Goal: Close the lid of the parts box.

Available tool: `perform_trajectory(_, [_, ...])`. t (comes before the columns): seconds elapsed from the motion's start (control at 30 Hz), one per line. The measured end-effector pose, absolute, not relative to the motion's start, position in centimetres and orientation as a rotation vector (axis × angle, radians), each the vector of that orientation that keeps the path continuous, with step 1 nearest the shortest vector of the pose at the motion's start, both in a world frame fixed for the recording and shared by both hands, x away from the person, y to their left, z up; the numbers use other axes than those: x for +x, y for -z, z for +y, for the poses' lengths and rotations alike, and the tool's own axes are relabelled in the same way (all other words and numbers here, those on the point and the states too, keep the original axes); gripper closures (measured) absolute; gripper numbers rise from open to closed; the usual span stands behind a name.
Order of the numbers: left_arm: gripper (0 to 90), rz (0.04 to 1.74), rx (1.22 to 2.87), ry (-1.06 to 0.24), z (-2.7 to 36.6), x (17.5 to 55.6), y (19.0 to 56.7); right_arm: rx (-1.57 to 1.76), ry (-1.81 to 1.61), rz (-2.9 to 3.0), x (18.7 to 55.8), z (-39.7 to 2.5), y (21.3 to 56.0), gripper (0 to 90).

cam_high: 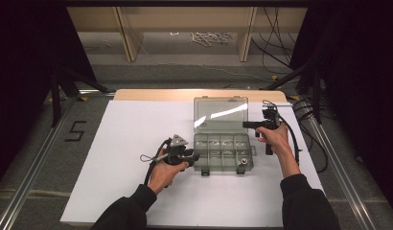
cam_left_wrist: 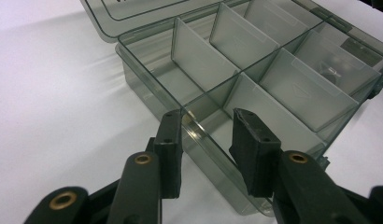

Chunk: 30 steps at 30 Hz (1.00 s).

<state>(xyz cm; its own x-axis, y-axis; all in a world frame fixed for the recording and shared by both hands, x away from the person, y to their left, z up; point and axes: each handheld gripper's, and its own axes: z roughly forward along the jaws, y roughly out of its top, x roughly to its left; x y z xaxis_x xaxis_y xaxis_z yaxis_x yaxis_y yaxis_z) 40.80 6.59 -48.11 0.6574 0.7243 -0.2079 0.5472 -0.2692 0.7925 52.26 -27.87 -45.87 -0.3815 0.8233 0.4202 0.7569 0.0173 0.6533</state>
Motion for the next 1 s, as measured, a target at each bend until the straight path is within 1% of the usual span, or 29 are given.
perform_trajectory(0.23, [63.7,0.993,1.964,-0.245,6.68,40.82,48.08,1.63,-1.314,2.19,51.99,-27.88,45.65,76.7])
perform_trajectory(0.4, [63.8,0.991,1.961,-0.246,6.64,40.84,48.1,1.689,-1.341,2.168,51.69,-27.91,45.76,77.1])
perform_trajectory(1.0, [63.9,0.992,1.963,-0.247,6.65,40.86,48.09,1.583,-1.373,2.159,51.44,-28.3,46.06,78.4])
